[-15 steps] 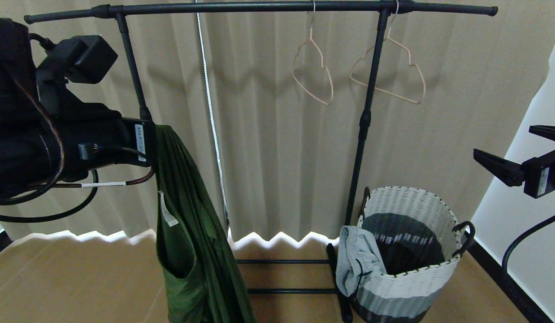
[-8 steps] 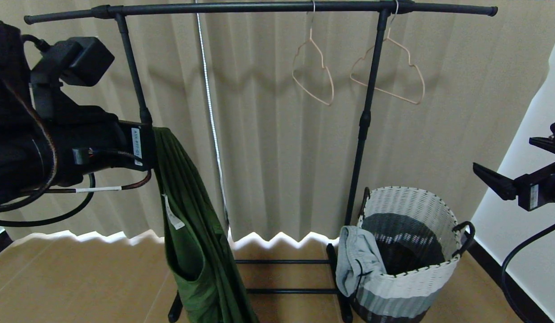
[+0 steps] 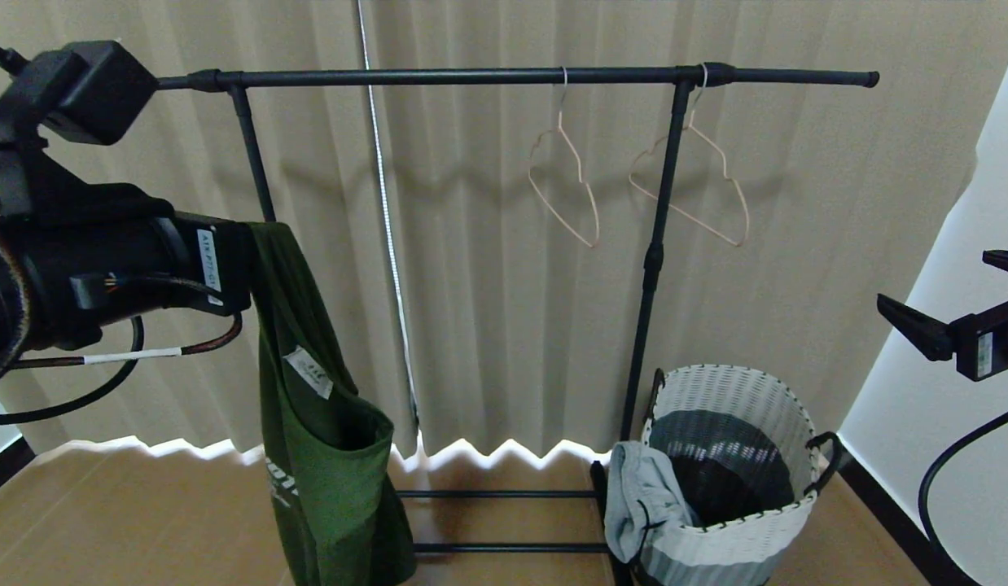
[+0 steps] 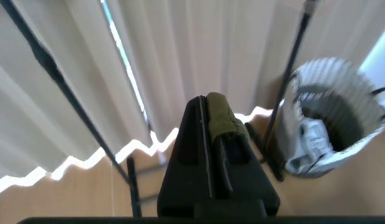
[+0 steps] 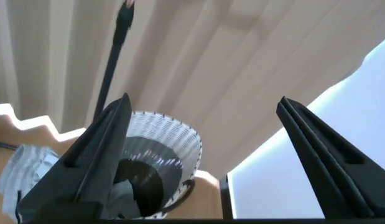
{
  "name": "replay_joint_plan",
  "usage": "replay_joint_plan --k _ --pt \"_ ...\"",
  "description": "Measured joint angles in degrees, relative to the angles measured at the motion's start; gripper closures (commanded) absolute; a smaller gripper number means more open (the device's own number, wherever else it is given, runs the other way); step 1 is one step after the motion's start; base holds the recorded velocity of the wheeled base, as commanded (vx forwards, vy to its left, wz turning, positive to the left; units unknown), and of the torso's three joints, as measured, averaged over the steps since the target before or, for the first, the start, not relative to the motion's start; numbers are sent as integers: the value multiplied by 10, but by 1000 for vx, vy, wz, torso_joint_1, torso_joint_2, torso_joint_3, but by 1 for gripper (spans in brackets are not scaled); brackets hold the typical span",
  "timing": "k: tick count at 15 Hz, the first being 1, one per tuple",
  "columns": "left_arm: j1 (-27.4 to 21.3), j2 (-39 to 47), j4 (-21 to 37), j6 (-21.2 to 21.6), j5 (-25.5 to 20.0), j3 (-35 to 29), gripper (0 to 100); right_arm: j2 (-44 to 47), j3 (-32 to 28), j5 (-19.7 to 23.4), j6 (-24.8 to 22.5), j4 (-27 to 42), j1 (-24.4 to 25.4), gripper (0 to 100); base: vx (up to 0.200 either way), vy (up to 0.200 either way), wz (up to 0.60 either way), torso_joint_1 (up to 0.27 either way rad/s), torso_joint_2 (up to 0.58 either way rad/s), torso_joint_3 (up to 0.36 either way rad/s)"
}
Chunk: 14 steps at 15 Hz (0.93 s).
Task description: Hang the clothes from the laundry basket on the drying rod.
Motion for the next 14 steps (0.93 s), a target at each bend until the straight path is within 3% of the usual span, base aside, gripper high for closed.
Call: replay_joint_plan --k 9,14 --pt "-2 -3 -29 27 1 33 100 10 4 1 2 -8 -3 0 0 0 0 207 -471 -276" --pt "1 -10 -30 28 1 40 100 15 -20 40 20 7 -2 0 0 0 0 59 -111 -63"
